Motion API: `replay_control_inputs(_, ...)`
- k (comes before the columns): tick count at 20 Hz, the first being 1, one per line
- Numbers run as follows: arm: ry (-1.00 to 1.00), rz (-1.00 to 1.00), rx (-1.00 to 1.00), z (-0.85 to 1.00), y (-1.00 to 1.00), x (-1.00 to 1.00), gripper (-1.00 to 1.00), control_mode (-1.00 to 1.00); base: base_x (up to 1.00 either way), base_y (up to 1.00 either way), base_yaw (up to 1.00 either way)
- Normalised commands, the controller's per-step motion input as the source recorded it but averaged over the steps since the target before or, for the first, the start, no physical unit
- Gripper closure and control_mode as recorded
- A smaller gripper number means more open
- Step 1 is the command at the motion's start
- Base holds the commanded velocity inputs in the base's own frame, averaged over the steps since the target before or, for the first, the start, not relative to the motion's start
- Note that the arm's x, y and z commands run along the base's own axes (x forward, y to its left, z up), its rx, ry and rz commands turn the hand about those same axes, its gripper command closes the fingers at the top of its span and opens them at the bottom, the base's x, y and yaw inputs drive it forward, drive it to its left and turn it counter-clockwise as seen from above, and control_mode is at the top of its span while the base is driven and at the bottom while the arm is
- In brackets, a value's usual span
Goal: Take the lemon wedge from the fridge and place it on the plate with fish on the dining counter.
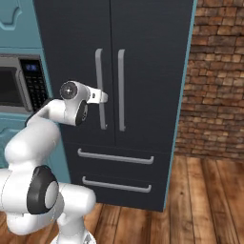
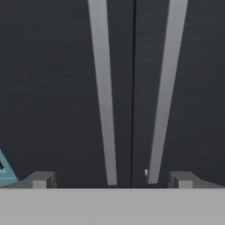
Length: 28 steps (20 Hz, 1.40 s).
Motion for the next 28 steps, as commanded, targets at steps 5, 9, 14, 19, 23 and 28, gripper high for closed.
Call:
replay_control_inputs(5,0.00,-0.03,0.00,-0.05,0.05,0.56,-1.00,-1.00,0.00,0.00,0.00)
replay_control_inputs(9,0.00,0.00,0.00,-0.04,0.00,0.57,-1.00,-1.00,0.00,0.00,0.00)
replay_control_inputs(14,0.00,0.00,0.02,-0.09,0.03,0.70,-1.00,-1.00,0.00,0.00,0.00)
replay_control_inputs(19,0.00,0.00,0.02,-0.15,0.09,0.75,-1.00,-1.00,0.00,0.00,0.00)
replay_control_inputs(23,0.00,0.00,0.00,-0.17,0.14,0.86,-1.00,-1.00,0.00,0.00,0.00)
replay_control_inputs(28,0.00,0.00,0.00,-0.20,0.10,0.96,-1.00,-1.00,0.00,0.00,0.00)
